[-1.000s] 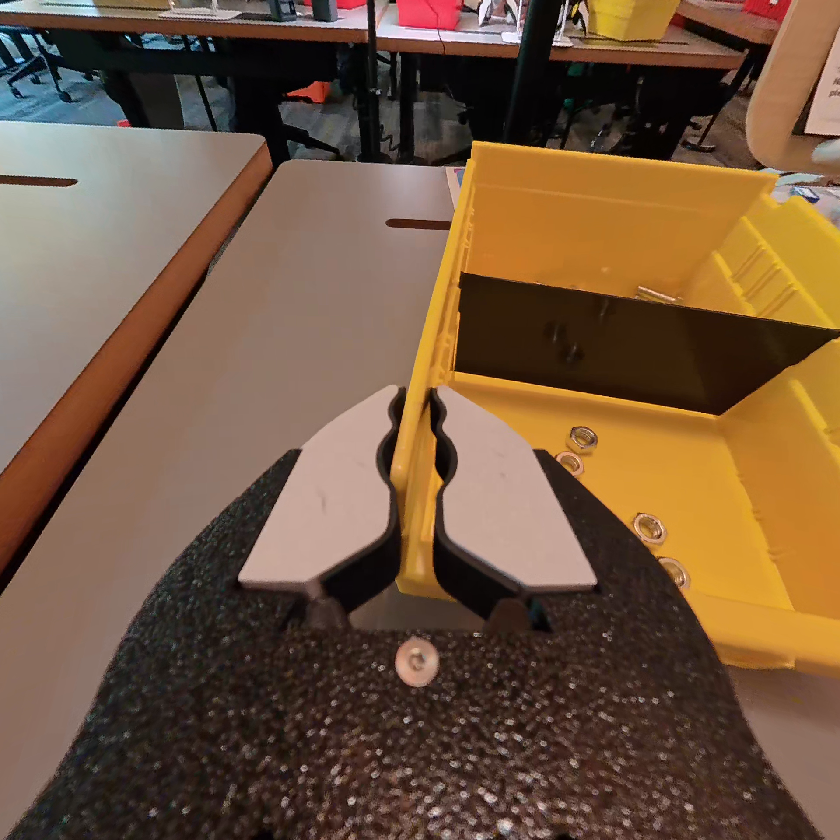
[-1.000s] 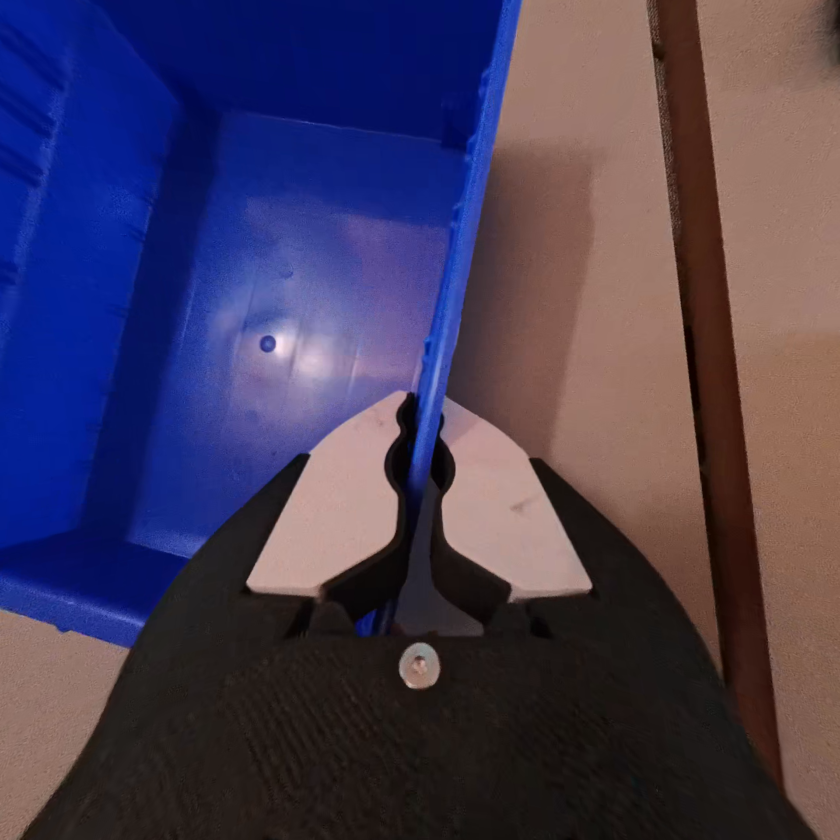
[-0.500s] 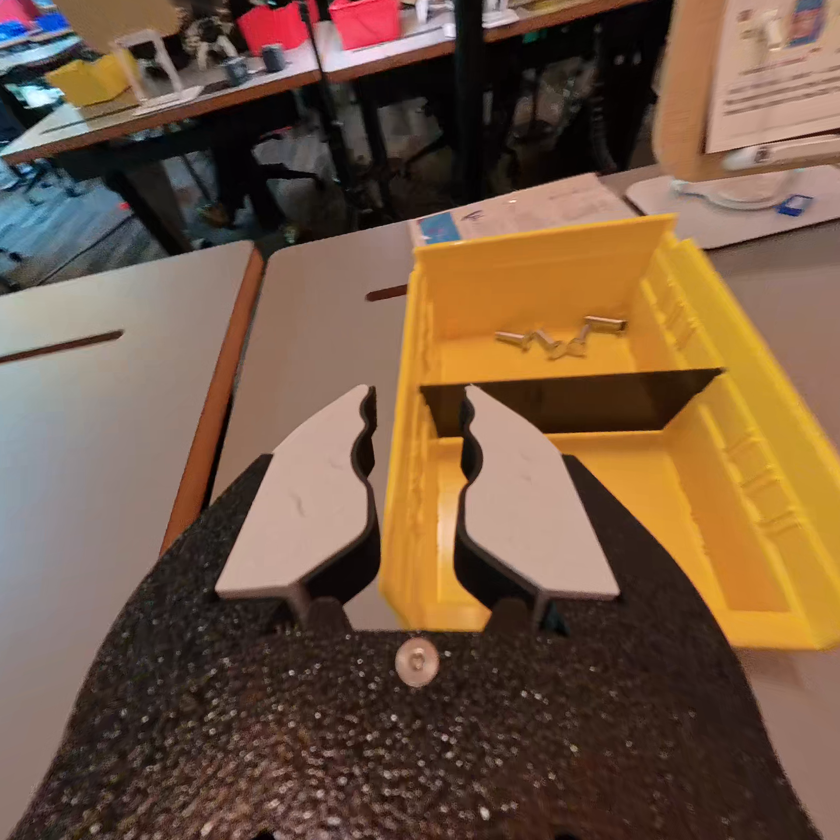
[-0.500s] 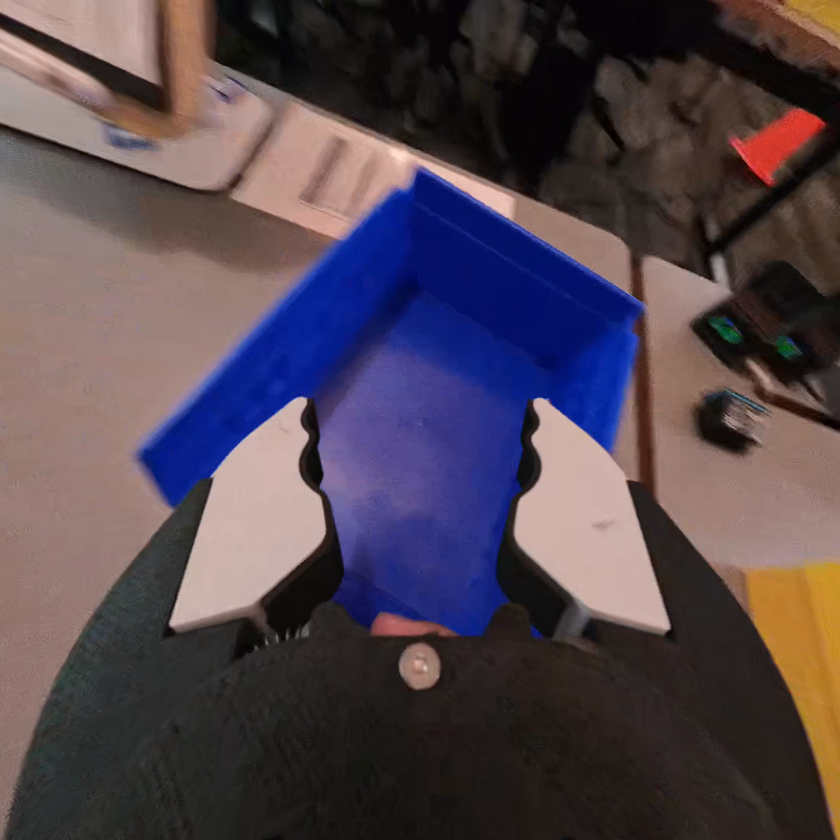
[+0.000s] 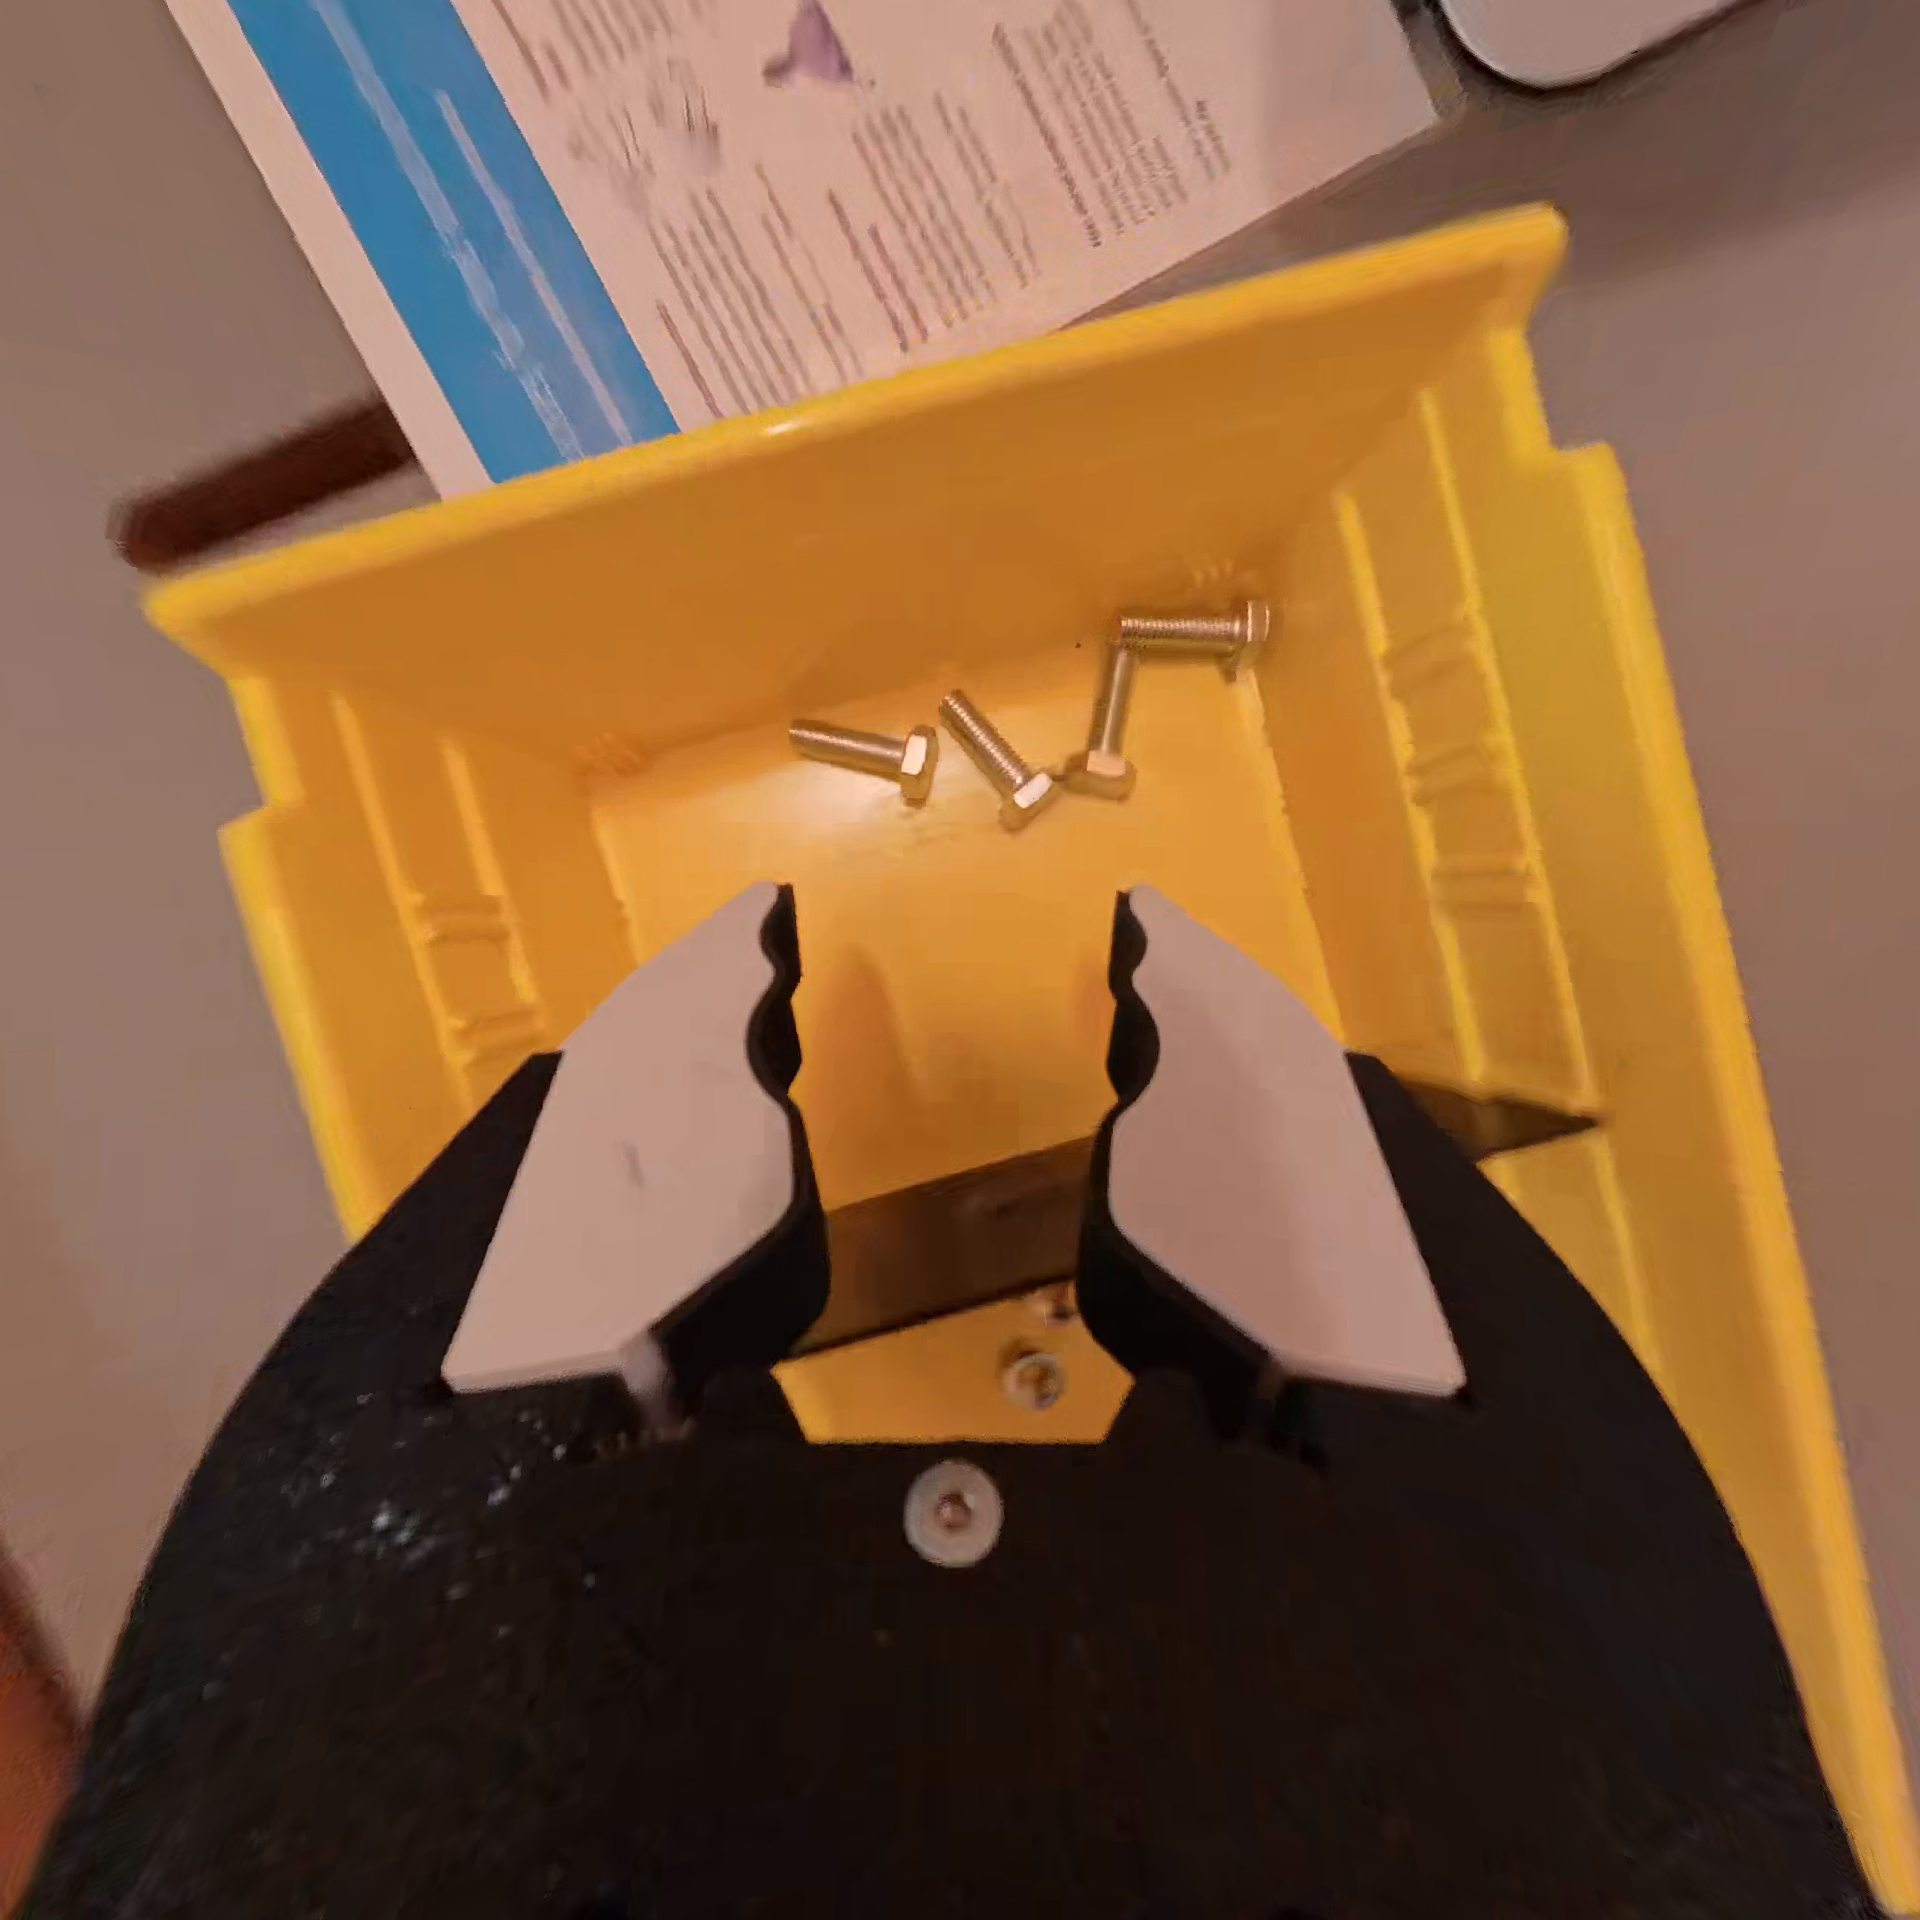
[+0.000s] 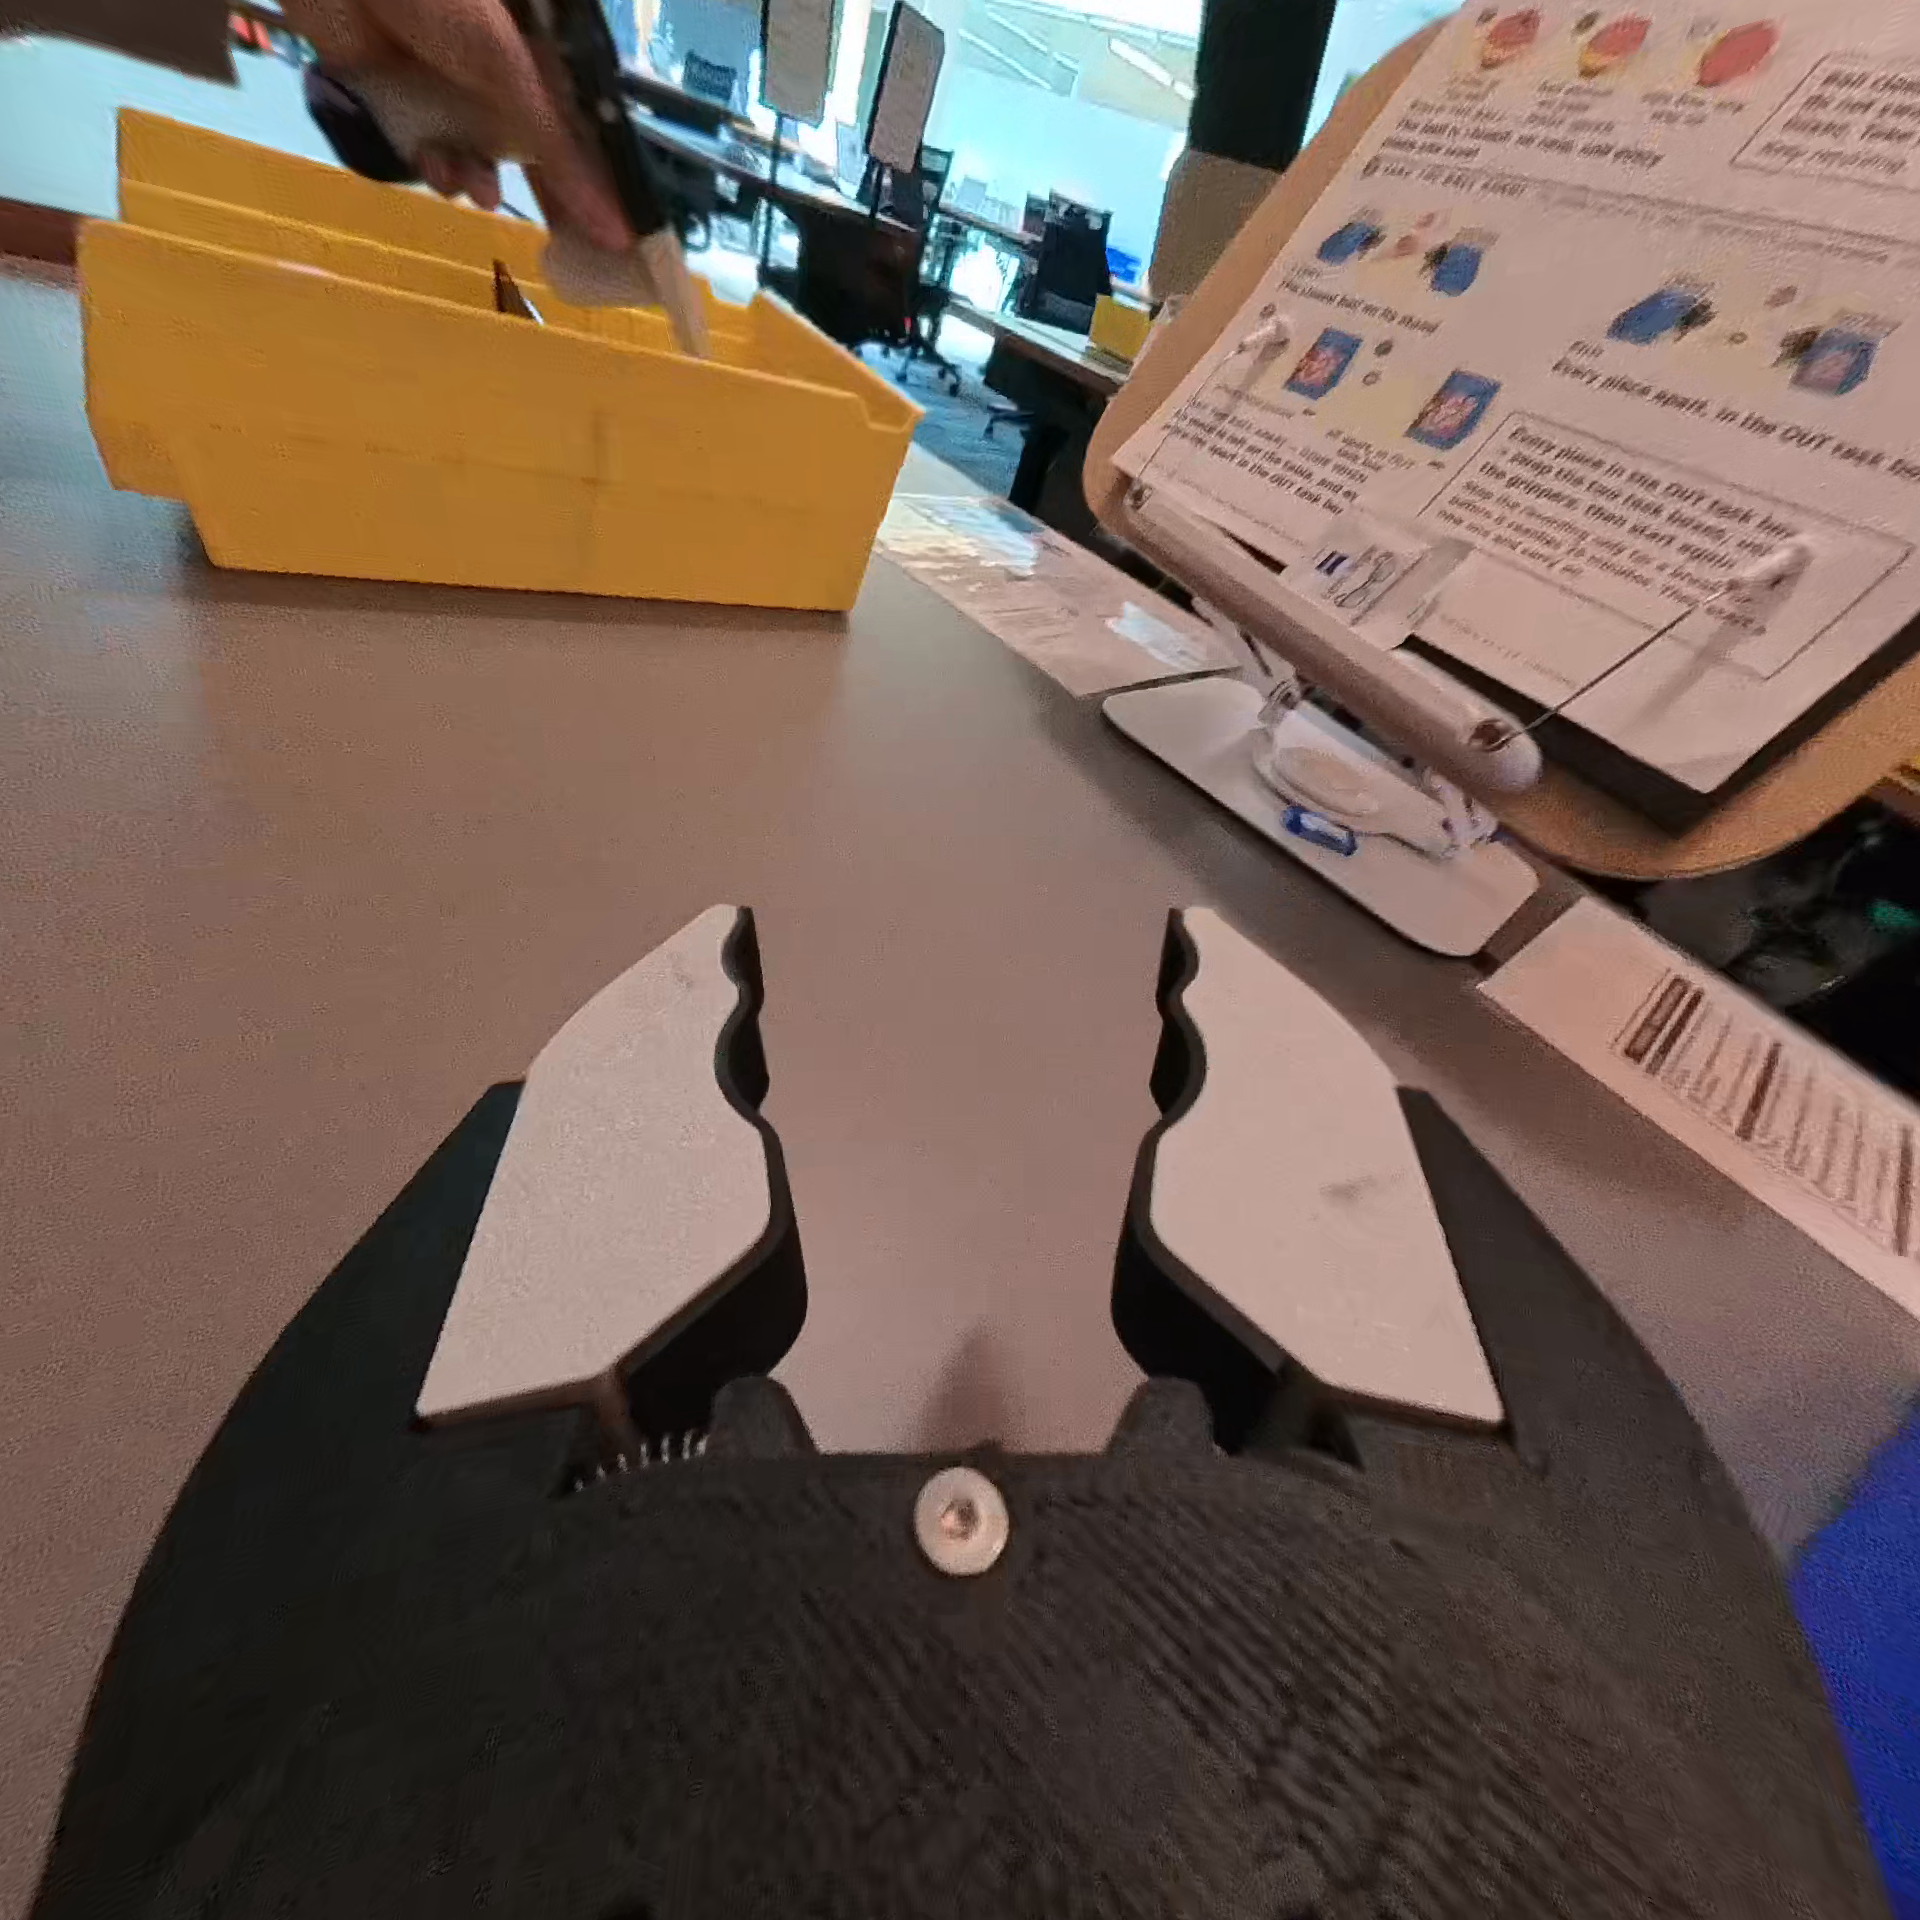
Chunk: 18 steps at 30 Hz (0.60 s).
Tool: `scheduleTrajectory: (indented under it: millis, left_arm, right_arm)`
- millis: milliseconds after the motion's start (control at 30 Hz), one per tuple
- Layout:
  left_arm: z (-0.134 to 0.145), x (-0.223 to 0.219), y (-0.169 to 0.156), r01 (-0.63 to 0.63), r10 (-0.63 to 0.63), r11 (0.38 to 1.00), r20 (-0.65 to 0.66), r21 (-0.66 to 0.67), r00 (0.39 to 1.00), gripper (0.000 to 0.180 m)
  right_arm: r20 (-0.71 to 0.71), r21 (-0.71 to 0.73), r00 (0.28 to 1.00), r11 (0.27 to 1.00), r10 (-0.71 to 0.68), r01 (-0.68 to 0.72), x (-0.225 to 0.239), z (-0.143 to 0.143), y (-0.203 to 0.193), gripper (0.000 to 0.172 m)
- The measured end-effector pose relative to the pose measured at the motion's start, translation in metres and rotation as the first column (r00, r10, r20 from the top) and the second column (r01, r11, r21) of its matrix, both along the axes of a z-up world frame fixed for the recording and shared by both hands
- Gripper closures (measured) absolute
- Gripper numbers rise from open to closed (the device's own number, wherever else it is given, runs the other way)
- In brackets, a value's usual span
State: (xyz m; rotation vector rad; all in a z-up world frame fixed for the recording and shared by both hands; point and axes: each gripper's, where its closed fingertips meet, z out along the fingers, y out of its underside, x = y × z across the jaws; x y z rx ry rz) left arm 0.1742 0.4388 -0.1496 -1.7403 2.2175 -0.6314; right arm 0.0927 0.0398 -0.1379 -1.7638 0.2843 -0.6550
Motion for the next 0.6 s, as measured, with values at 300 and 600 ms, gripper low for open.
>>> scheduleTrajectory:
  millis: [300,600]
  left_arm:
    - [-0.051,0.037,0.015,-0.454,0.351,0.862,-0.383,-0.226,0.855,0.136]
    - [-0.068,0.046,0.02,-0.609,0.511,0.781,-0.42,-0.139,0.75,0.154]
  right_arm:
    - [0.016,0.013,1.0,1.0,-0.007,0.007,0.003,-0.006,0.003,0.095]
    - [0.055,-0.09,0.998,0.996,0.007,-0.002,-0.004,-0.014,0.012,0.094]
